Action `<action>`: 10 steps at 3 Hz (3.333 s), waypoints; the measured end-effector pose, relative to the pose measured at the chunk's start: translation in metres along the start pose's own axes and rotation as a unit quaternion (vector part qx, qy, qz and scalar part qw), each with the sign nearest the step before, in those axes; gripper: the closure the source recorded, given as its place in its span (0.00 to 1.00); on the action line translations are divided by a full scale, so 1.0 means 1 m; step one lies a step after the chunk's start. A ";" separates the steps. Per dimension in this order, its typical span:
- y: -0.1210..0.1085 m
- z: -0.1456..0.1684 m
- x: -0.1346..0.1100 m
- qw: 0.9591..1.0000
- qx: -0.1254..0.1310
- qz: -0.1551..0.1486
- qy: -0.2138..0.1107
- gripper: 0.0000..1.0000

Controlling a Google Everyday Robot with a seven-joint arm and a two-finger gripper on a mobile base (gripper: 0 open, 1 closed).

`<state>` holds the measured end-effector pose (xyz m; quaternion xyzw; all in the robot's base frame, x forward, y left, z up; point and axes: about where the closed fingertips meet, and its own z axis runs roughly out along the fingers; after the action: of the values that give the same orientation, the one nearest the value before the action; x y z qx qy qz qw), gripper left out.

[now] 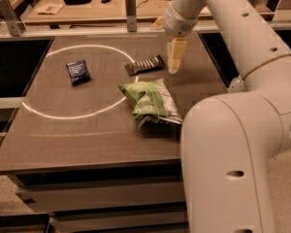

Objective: Move rxbar chocolate near green jalapeno chip bag

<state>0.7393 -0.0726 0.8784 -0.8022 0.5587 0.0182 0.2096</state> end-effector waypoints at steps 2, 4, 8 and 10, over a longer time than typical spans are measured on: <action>-0.003 0.032 -0.021 0.999 -0.043 -0.011 -0.001 0.00; -0.012 0.053 -0.026 0.999 -0.050 0.015 -0.011 0.18; -0.011 0.056 -0.015 0.998 -0.053 0.038 -0.021 1.00; 0.005 0.030 -0.006 0.993 -0.044 0.078 -0.073 1.00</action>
Offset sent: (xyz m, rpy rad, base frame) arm -0.0073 0.0345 -0.0234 -0.0547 0.1818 0.0478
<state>0.7388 -0.0584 0.8513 -0.7611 0.6017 0.1174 0.2118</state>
